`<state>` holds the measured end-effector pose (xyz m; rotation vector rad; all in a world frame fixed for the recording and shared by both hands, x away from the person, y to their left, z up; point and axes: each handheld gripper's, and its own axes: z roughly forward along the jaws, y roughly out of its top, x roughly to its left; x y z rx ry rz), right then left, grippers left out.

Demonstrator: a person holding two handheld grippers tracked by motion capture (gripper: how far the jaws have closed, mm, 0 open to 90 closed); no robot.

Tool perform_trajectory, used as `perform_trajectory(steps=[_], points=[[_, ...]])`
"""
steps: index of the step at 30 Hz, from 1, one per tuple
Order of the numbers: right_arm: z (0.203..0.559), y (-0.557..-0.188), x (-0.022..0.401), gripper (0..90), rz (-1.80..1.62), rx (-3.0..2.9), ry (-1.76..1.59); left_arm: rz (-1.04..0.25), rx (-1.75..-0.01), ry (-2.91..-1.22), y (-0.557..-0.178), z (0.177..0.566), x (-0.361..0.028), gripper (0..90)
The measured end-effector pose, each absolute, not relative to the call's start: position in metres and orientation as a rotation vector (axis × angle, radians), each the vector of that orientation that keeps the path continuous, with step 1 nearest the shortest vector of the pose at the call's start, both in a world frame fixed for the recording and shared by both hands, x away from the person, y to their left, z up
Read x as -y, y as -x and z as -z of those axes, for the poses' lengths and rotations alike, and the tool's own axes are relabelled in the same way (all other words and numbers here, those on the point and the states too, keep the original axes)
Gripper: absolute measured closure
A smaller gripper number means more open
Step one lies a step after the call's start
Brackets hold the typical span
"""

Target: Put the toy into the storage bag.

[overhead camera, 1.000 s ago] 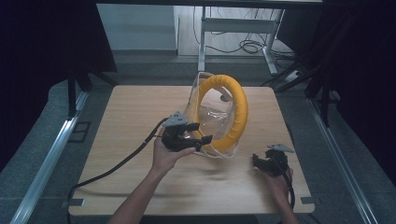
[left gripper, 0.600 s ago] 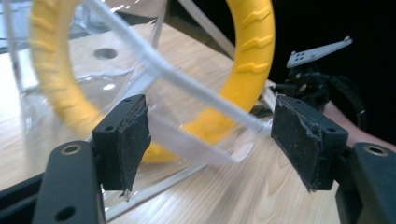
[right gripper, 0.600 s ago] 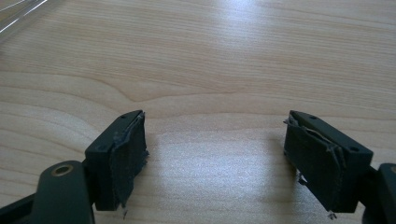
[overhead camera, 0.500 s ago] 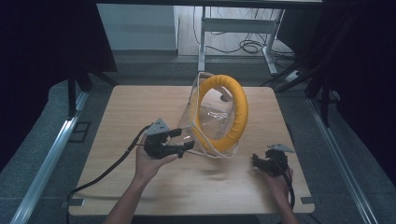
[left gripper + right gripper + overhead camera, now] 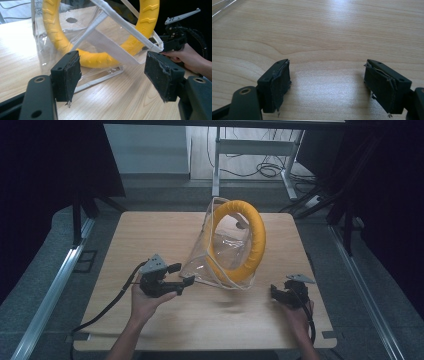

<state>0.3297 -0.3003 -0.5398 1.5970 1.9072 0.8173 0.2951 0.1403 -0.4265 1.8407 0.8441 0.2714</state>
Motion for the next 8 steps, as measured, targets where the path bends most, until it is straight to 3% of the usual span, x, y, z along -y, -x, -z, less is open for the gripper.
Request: perform_trajectory(steps=[8], points=[[0.5398, -0.3297, 0.3004, 20.8, -0.818, -1.907, -1.598, -0.263, -0.857, -1.832, -0.2985, 0.4289, -0.1426, 29.2]])
